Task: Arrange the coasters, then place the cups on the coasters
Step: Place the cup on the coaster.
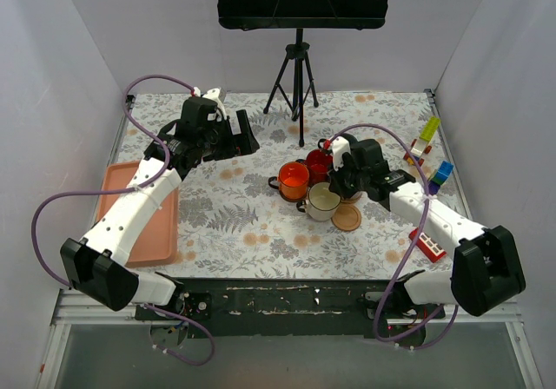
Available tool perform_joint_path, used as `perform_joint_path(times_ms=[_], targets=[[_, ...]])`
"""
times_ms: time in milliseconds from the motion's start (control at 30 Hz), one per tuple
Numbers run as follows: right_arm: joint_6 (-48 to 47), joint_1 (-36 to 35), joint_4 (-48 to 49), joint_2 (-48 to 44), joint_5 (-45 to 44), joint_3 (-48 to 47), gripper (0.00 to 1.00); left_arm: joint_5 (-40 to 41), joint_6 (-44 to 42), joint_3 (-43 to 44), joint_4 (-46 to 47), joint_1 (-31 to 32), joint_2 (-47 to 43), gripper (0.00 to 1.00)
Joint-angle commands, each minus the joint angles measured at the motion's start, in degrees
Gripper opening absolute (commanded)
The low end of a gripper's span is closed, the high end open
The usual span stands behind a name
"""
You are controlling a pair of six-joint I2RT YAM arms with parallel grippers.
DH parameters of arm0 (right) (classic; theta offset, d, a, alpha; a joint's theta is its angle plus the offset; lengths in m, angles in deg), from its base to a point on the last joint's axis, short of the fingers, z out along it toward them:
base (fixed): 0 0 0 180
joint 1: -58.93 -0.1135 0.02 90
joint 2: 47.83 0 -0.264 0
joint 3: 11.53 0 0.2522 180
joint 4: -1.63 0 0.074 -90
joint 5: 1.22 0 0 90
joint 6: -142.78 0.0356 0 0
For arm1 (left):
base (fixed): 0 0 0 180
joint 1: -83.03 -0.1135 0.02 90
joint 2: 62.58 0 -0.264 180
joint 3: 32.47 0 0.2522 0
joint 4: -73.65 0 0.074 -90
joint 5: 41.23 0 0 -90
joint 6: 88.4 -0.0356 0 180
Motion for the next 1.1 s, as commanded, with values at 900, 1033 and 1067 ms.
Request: perform_joint_path(times_ms=[900, 1033, 1067], targets=[[-3.76, 0.26, 11.38, 3.9, -0.53, -2.32, 0.01, 0.79, -0.56, 0.17, -1.22, -0.53, 0.53, 0.98], [-3.84, 0.26, 12.43, 4.16, -0.88, -1.88, 0.01, 0.87, -0.47, 0.17, -1.31, -0.53, 0.44, 0.98], [-3.93, 0.26, 12.7, 4.25, -0.88, -1.79, 0.01, 0.79, -0.47, 0.17, -1.31, -0.53, 0.36, 0.98]])
